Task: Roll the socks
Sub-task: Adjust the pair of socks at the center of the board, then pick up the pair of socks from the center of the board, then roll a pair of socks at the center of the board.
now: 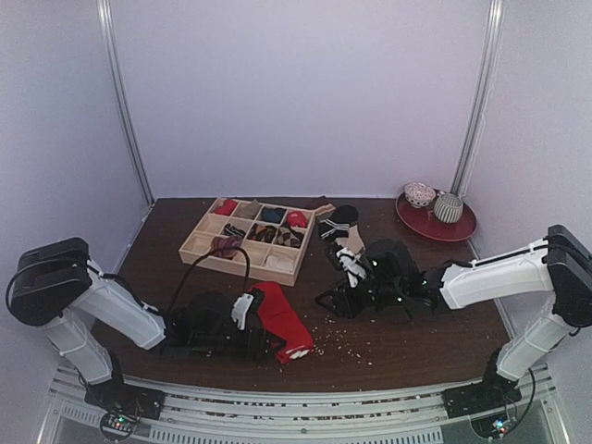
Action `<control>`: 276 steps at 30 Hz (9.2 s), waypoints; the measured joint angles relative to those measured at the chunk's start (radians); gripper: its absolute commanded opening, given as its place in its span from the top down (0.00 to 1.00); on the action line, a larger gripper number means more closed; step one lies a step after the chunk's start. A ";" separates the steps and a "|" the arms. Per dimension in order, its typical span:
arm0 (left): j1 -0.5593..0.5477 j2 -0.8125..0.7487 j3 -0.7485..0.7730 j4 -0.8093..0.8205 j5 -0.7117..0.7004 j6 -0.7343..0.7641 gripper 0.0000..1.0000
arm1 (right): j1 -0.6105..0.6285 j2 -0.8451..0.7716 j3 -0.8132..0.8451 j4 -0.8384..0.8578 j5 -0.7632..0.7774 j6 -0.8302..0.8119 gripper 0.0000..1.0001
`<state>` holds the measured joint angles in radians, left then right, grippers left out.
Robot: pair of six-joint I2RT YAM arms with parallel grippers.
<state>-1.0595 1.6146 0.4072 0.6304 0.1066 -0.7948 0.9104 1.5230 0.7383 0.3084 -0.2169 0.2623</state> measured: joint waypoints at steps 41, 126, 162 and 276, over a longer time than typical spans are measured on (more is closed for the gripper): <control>-0.014 -0.652 -0.285 -0.262 -0.264 0.283 0.08 | 0.229 0.347 0.192 -0.102 -0.080 -0.767 0.73; -0.101 0.125 -0.072 0.237 0.153 0.406 1.00 | 0.253 0.039 -0.134 0.049 -0.038 -0.615 0.42; -0.124 -0.346 -0.124 -0.049 0.021 0.507 0.57 | 0.152 0.353 0.229 -0.277 -0.412 -0.161 0.89; -0.134 0.036 0.023 -0.004 0.010 0.823 0.67 | -0.017 0.521 0.261 -0.300 -0.890 -0.031 0.85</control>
<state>-1.1931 1.6508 0.4297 0.6262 0.1162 0.0280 0.8932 2.0445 0.9993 0.0086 -1.1072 0.2310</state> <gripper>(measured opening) 0.447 0.148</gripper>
